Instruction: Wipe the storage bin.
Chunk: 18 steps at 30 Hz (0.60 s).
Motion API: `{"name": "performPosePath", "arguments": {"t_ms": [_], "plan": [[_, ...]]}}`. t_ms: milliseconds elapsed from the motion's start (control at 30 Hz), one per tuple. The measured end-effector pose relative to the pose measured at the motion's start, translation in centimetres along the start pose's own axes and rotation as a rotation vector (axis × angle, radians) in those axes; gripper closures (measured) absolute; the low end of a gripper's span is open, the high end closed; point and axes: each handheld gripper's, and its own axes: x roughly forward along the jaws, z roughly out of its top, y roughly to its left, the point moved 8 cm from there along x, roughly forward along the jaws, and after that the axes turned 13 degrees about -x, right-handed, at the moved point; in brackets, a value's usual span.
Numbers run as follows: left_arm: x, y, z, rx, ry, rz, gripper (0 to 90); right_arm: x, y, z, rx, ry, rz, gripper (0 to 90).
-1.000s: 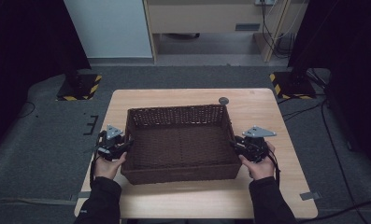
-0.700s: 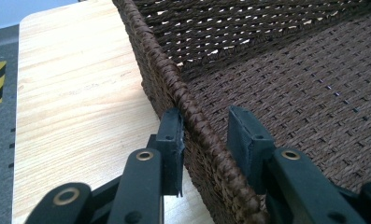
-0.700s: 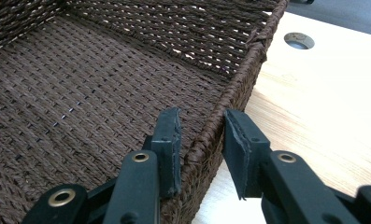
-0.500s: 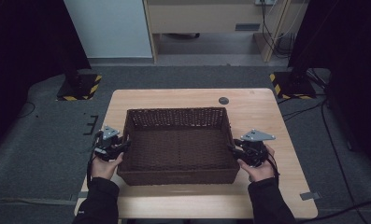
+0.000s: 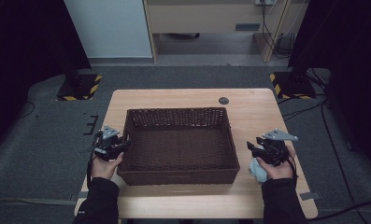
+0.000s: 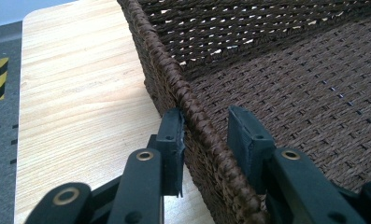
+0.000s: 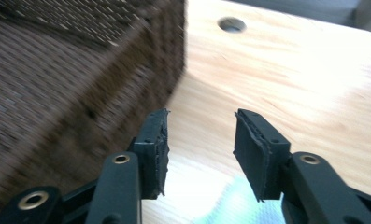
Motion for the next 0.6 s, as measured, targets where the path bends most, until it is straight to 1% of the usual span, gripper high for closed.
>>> {"name": "performPosePath", "arguments": {"t_ms": [67,167,200,333,467,567,600], "plan": [[0.0,0.0,0.0,0.000,0.000,0.000,65.5,-0.1,-0.6,-1.0,0.006,0.020,-0.021,52.5],[0.0,0.0,0.0,-0.003,0.000,-0.002,65.4,-0.1,-1.0,-2.0,0.017,0.034,-0.030,50.7],[0.0,0.0,0.0,-0.003,0.000,-0.002,65.4,-0.1,-1.0,-2.3,0.015,0.041,-0.024,50.1],[0.0,0.0,0.0,-0.003,0.000,-0.003,65.4,0.1,-1.3,-3.8,0.019,0.067,-0.031,48.8],[0.0,0.0,0.0,-0.004,-0.001,-0.002,65.4,0.0,-1.6,-5.7,0.041,0.090,-0.027,48.7],[0.0,0.0,0.0,-0.001,0.001,-0.001,65.4,0.0,-1.7,-6.9,0.068,0.111,-0.022,49.1],[0.0,0.0,0.0,-0.002,0.000,0.000,65.4,0.1,-1.7,-7.2,0.066,0.119,-0.020,49.1]]}}
